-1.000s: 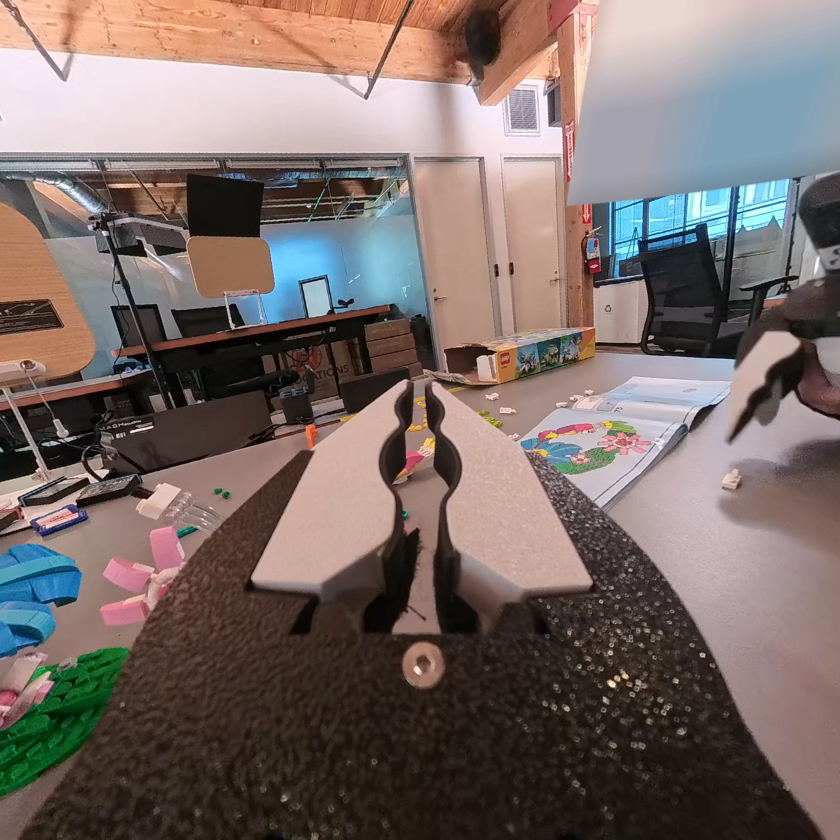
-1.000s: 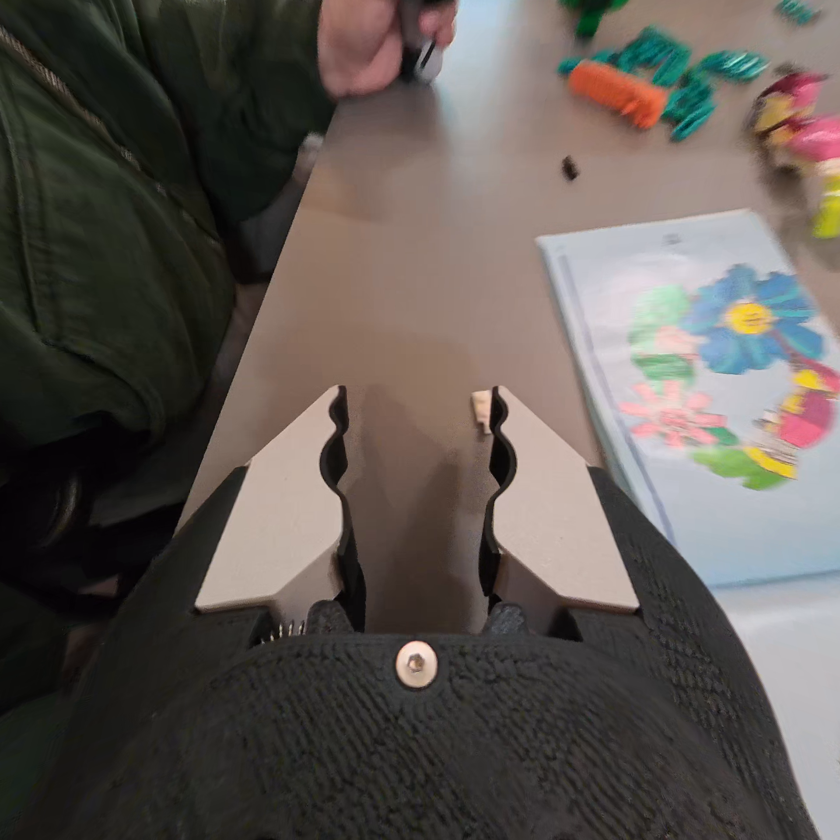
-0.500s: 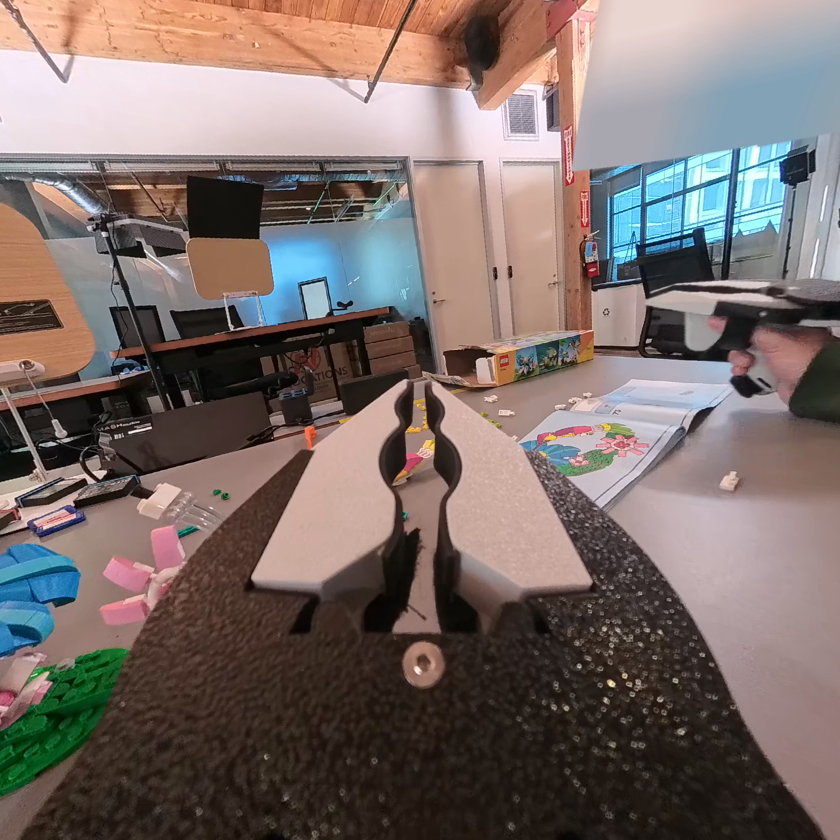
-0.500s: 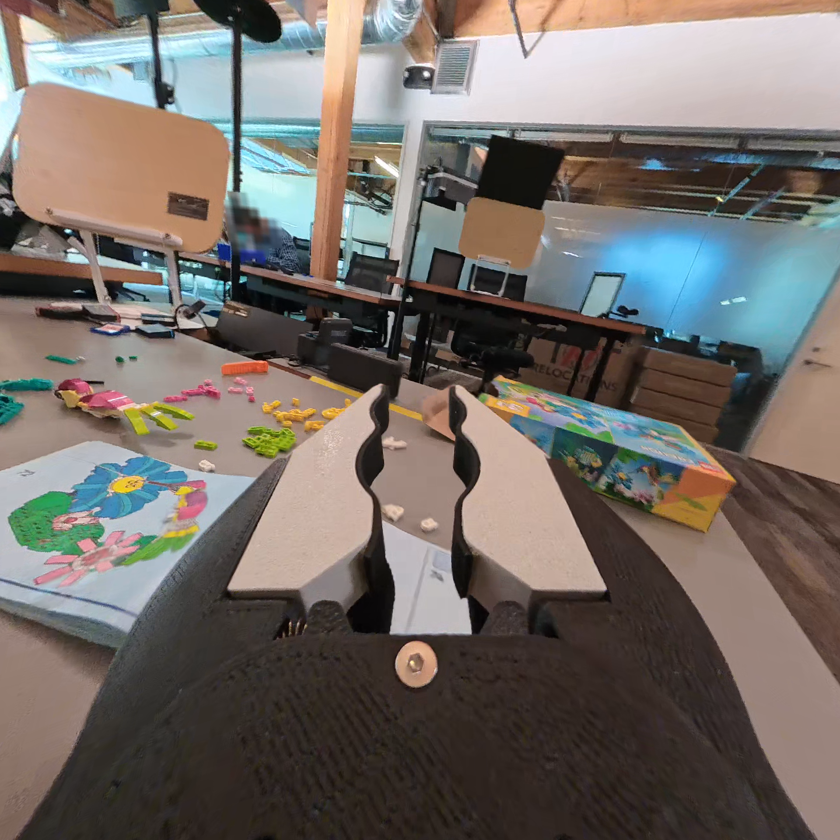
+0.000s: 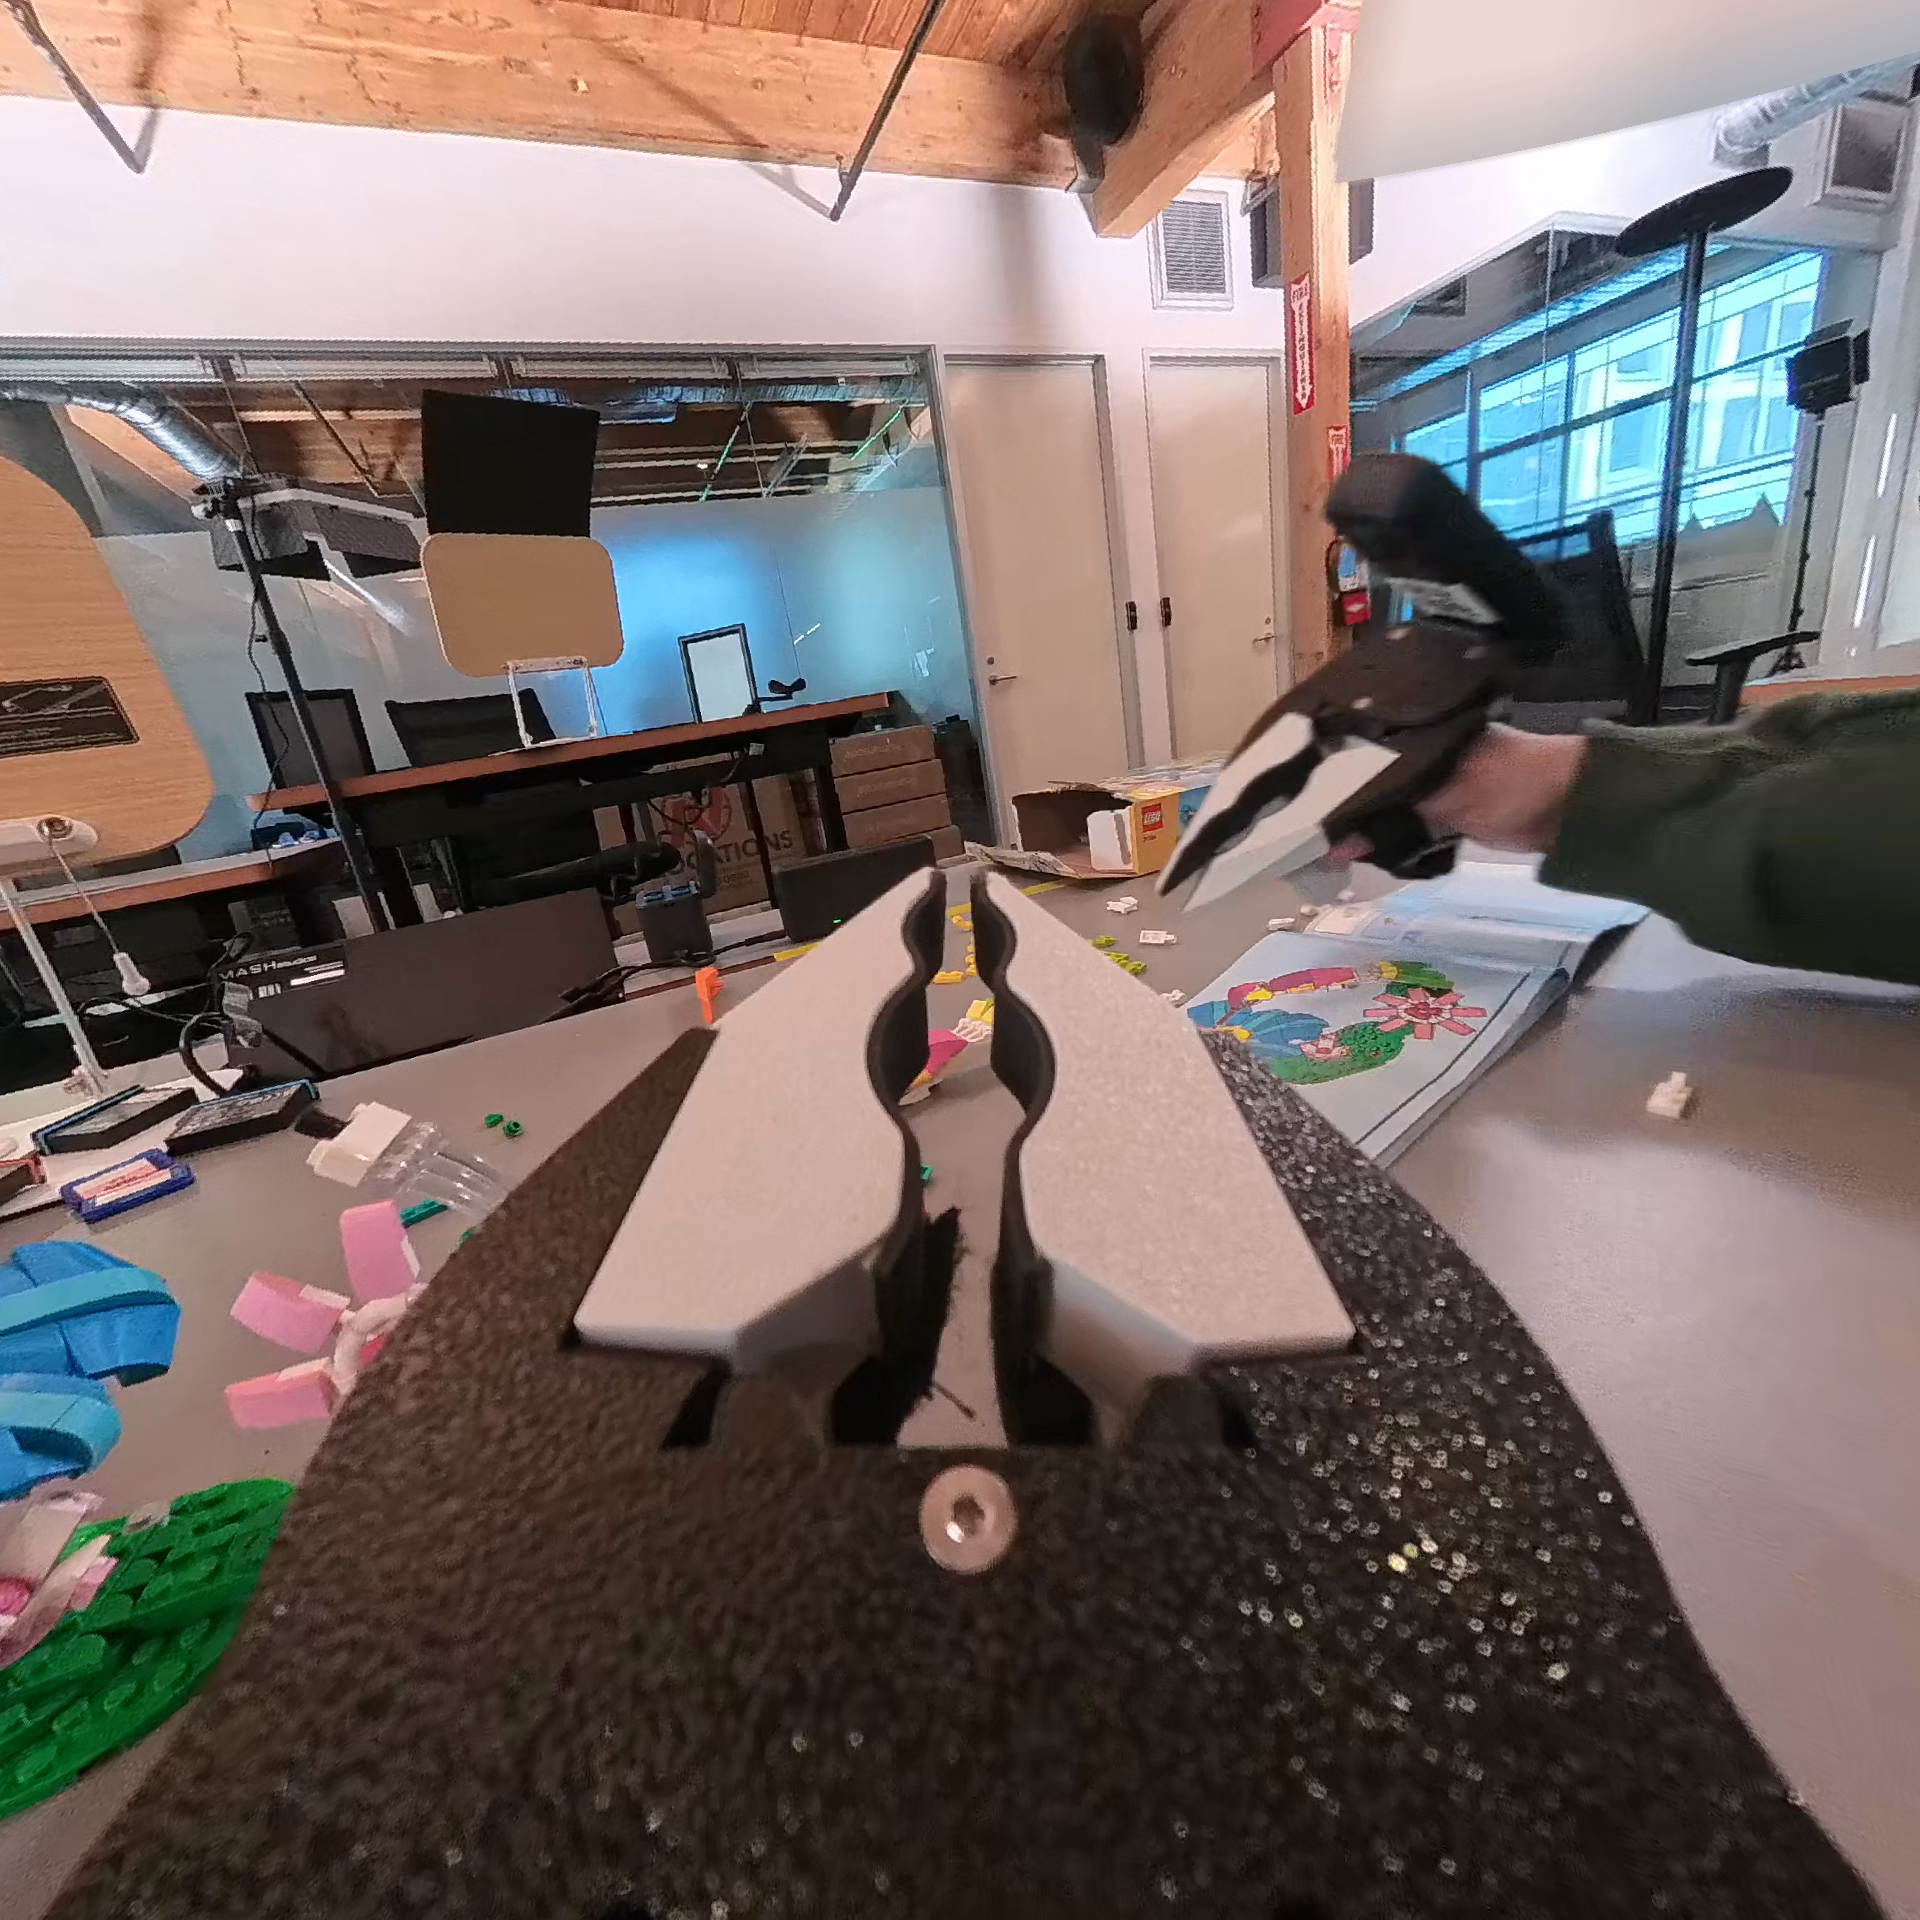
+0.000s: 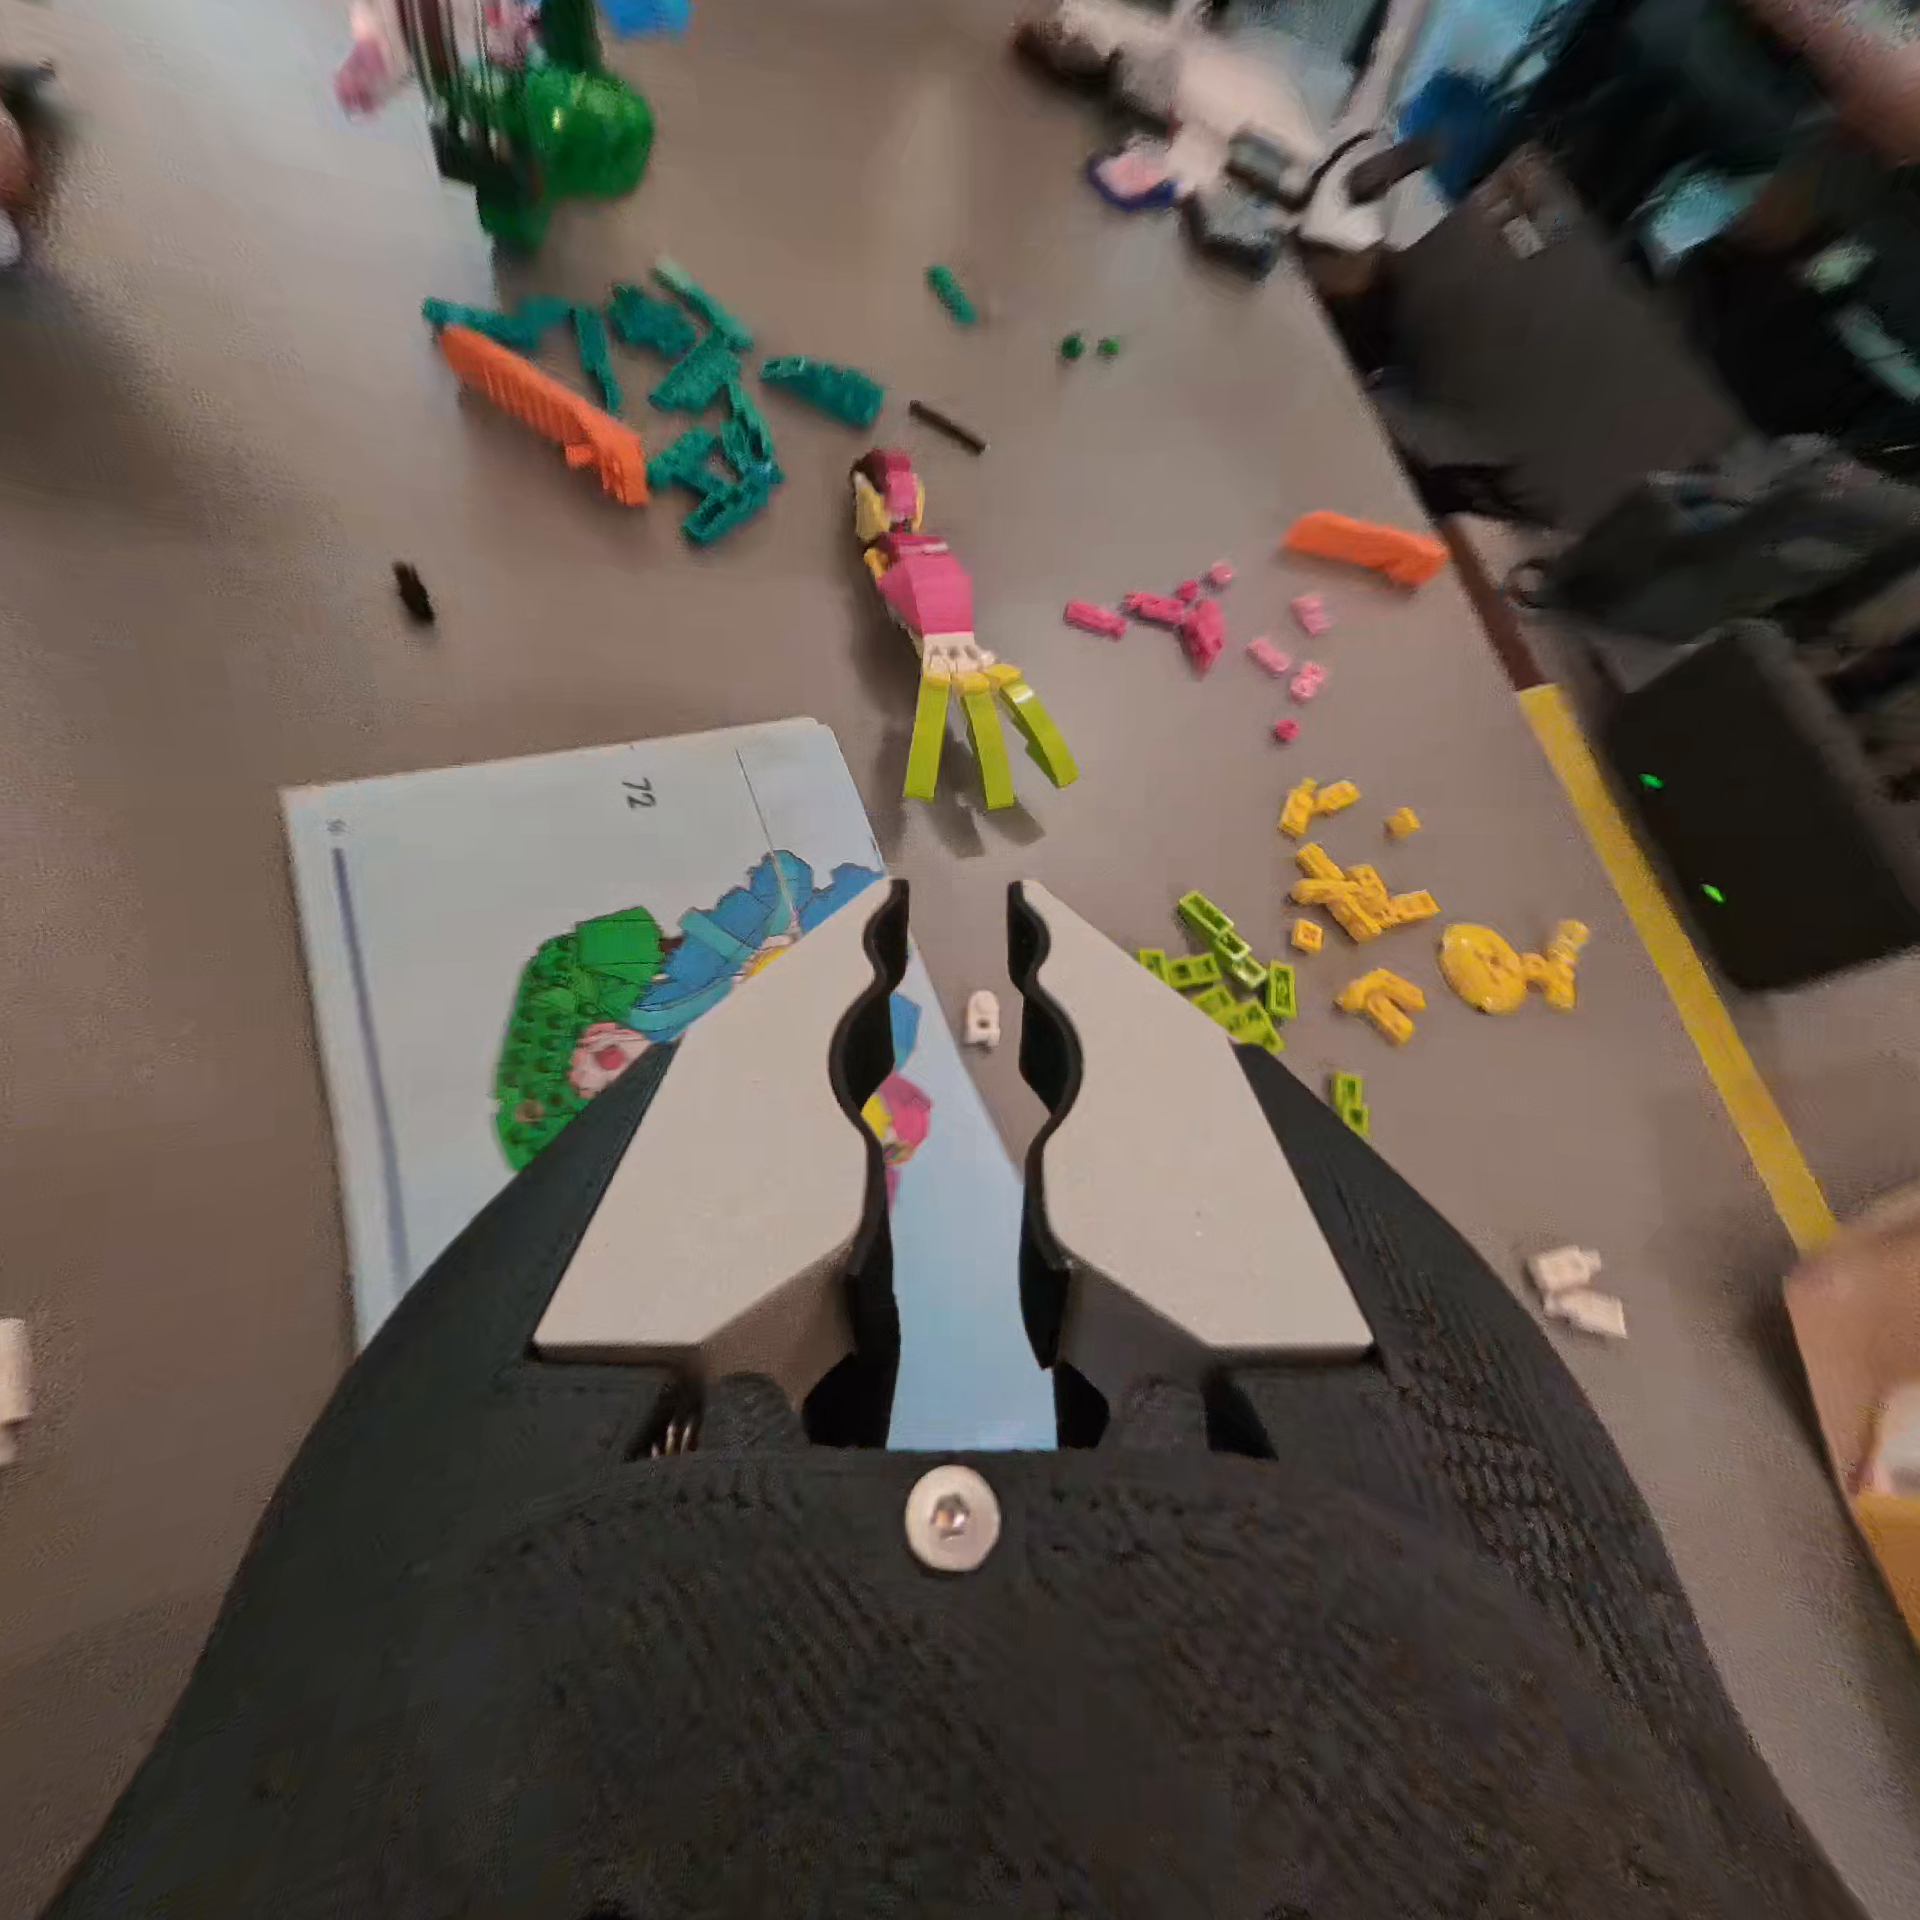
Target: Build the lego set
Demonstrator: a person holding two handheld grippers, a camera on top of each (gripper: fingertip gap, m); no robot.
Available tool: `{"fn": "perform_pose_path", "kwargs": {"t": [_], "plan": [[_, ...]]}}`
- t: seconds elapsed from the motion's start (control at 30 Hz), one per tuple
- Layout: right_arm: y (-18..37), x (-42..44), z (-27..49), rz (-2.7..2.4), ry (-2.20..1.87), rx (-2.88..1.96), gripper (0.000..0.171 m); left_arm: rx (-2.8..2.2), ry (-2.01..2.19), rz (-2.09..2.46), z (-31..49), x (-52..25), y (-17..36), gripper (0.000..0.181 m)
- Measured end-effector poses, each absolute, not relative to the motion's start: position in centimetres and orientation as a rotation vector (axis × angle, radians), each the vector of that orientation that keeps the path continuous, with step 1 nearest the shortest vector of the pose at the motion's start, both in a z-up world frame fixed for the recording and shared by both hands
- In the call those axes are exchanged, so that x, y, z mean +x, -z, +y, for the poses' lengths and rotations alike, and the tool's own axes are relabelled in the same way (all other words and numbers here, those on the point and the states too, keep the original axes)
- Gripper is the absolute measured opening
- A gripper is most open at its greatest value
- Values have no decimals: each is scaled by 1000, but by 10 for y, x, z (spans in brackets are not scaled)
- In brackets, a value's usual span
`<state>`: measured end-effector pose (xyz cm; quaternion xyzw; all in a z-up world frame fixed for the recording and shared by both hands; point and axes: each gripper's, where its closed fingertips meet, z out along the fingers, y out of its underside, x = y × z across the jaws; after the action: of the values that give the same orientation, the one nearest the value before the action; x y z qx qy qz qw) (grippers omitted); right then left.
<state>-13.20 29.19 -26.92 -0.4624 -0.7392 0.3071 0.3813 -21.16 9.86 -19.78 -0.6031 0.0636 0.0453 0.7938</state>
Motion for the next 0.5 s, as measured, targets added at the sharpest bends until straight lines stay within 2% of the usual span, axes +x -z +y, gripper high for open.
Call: {"fn": "perform_pose_path", "kwargs": {"t": [0.17,0.37,0.43,0.47,0.5], "plan": [[304,-159,306,-2229,-754,-1163,21,-1307,-104,145,100,-210,199,2],[325,-170,315,-2377,-774,-1246,21,-1310,-102,144,100,-211,199,2],[326,-169,315,-2384,-811,-1281,16,-1312,-104,147,101,-210,200,2],[326,-169,315,-2380,-822,-1293,6,-1312,-104,148,101,-210,200,2],[326,-169,317,-2370,-799,-1299,6,-1312,-105,148,101,-210,200,2]]}}
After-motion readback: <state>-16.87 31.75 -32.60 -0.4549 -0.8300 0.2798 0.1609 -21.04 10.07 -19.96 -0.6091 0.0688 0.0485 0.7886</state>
